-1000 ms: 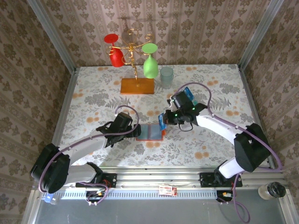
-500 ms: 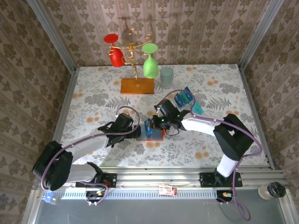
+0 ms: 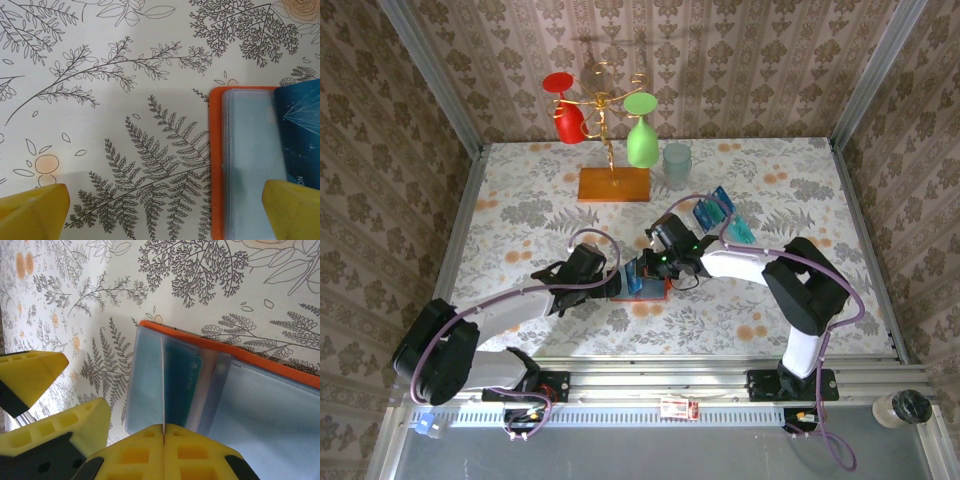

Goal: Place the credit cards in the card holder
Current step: Insert the credit card into the card slot.

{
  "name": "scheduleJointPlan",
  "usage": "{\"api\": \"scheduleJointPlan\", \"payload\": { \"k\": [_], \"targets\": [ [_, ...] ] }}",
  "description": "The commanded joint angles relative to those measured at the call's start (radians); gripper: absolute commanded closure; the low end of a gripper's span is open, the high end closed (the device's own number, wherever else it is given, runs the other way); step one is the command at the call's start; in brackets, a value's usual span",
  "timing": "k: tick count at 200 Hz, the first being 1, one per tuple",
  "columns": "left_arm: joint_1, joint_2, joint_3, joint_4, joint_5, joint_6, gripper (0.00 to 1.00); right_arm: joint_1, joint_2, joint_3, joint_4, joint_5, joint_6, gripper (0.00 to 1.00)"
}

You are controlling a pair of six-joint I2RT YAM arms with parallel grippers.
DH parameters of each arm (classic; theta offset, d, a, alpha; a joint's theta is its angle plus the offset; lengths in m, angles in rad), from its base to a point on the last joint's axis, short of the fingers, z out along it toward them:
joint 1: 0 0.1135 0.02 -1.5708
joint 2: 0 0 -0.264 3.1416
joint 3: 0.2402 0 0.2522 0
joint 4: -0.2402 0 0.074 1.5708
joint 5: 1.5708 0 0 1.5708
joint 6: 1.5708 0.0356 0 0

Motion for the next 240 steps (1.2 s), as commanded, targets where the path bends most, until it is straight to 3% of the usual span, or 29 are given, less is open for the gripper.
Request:
{"api": "scheduleJointPlan", "payload": {
  "k": [1, 86, 143, 240],
  "targets": [
    [-0.005, 0.017, -0.008, 0.019, -0.013, 0.027, 0.0, -0.015, -0.106, -0.001, -0.027, 0.02, -0.008, 1.0],
    [-0.016, 0.076, 0.006, 0.061, -0.011, 0.061, 0.0, -0.035, -0.34, -0.251, 0.119, 0.198, 0.072, 1.0],
    [-0.035, 0.105, -0.002, 0.086, -0.037, 0.061, 0.0, -0.033, -0.306, -0.39, 0.389, 0.151, 0.136, 1.0],
    [-0.043, 0.094, -0.027, 0.058, -0.075, 0.038, 0.0, -0.019, -0.191, -0.414, 0.62, 0.134, 0.169, 1.0]
  ]
}}
